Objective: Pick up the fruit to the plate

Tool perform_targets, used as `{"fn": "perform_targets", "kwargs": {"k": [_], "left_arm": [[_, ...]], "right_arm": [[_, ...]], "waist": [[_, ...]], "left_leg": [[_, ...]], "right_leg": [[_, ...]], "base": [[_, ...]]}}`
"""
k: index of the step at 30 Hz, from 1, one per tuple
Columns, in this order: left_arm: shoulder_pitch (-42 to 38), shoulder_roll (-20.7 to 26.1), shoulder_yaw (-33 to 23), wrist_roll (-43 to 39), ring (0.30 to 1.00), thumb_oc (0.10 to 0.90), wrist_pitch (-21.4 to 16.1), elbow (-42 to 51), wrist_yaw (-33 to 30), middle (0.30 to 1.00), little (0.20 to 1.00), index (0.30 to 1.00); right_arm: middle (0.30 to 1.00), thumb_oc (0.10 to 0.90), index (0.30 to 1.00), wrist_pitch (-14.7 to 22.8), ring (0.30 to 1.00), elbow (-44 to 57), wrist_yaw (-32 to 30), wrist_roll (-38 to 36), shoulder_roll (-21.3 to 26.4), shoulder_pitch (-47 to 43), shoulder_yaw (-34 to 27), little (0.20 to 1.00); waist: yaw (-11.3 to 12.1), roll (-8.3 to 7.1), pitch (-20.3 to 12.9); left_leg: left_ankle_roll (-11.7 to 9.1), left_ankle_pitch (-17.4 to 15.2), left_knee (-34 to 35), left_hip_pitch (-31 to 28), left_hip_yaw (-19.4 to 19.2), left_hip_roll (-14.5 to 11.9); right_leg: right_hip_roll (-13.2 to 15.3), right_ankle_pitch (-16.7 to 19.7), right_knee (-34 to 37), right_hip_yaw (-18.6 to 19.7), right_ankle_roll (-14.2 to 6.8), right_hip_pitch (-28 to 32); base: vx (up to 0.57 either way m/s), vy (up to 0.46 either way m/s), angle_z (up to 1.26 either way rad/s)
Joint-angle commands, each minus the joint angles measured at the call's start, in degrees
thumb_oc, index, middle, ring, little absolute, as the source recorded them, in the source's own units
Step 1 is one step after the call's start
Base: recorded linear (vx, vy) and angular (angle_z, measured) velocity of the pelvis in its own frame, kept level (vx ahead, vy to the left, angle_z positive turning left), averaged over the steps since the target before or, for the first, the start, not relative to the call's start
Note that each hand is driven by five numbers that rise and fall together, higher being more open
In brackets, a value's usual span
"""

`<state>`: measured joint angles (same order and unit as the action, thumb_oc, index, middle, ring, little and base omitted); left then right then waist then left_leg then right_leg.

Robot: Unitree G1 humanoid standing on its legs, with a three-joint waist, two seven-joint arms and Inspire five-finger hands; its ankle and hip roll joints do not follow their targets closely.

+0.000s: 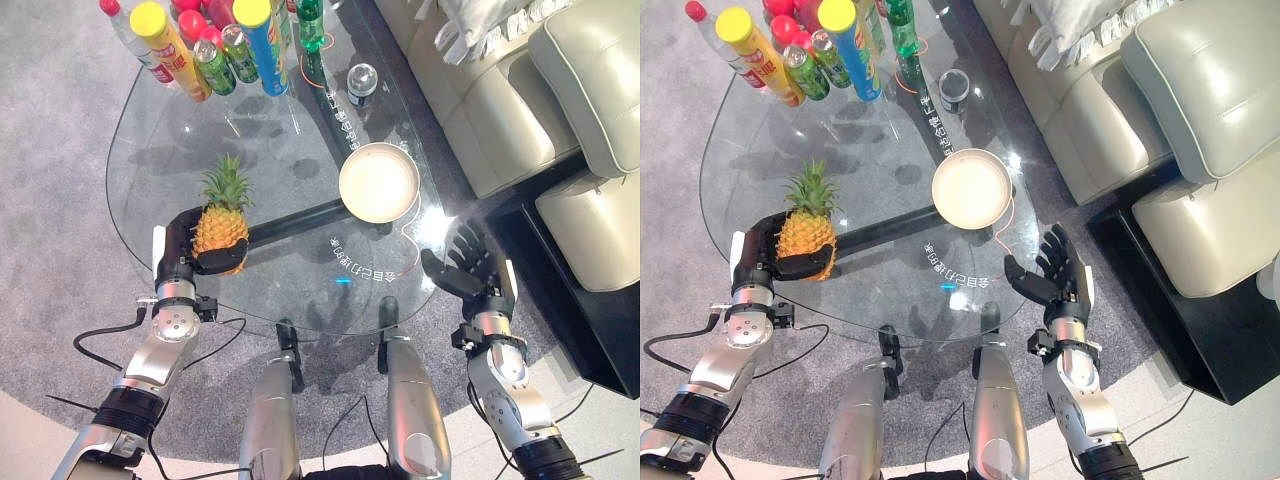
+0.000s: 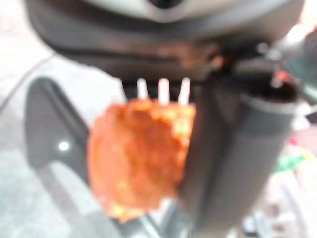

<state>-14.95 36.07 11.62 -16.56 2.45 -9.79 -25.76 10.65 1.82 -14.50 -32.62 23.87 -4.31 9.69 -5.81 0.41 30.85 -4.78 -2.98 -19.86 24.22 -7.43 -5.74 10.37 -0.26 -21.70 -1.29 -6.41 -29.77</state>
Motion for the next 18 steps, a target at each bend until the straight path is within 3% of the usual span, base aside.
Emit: {"fn": "perform_targets", "kwargs": {"k": [1, 7, 18], "left_arm": [[-3.9, 1.8, -4.4, 5.2, 0.300, 0.100, -8.5, 9.5, -1.4, 0.300, 0.200, 0.300], [-5.2, -0.4, -0.1, 7.8, 0.300, 0.100, -8.9, 14.5, 2.5, 0.300, 0.200, 0.300], [-5.9, 0.6, 2.6, 5.4, 0.300, 0.100, -11.0, 18.9, 8.0, 0.300, 0.200, 0.300]], "right_arm": [[0.900, 0.800, 0.900, 5.7, 0.900, 8.0, 4.5, -0.3, 2.0, -4.0, 0.3, 0.900], [0.900, 0.800, 0.900, 4.1, 0.900, 8.4, 5.2, -2.1, -1.2, -12.6, 5.2, 0.900], [0.900, 0.800, 0.900, 2.8, 0.900, 4.5, 5.7, -8.0, -3.9, -18.4, 8.2, 0.900]], "waist": [[0.3, 0.19, -1.1], [2.3, 0.74, -1.1], [4.2, 1.30, -1.1]], "left_leg": [[4.6, -2.7, -2.2, 1.4, -4.5, 7.4], [4.4, -2.2, -3.0, 2.5, -3.5, 8.0], [4.4, -1.4, -3.5, 3.0, -2.9, 8.5]], "right_leg": [[-7.1, -5.0, 2.8, -7.1, 4.4, 4.9], [-6.8, -5.0, 2.6, -7.8, 4.6, 5.0], [-6.3, -4.0, 3.1, -8.6, 4.7, 5.4]], "base": [[-0.01, -0.047, 0.00], [0.00, -0.023, 0.00], [0.00, -0.003, 0.01]]}}
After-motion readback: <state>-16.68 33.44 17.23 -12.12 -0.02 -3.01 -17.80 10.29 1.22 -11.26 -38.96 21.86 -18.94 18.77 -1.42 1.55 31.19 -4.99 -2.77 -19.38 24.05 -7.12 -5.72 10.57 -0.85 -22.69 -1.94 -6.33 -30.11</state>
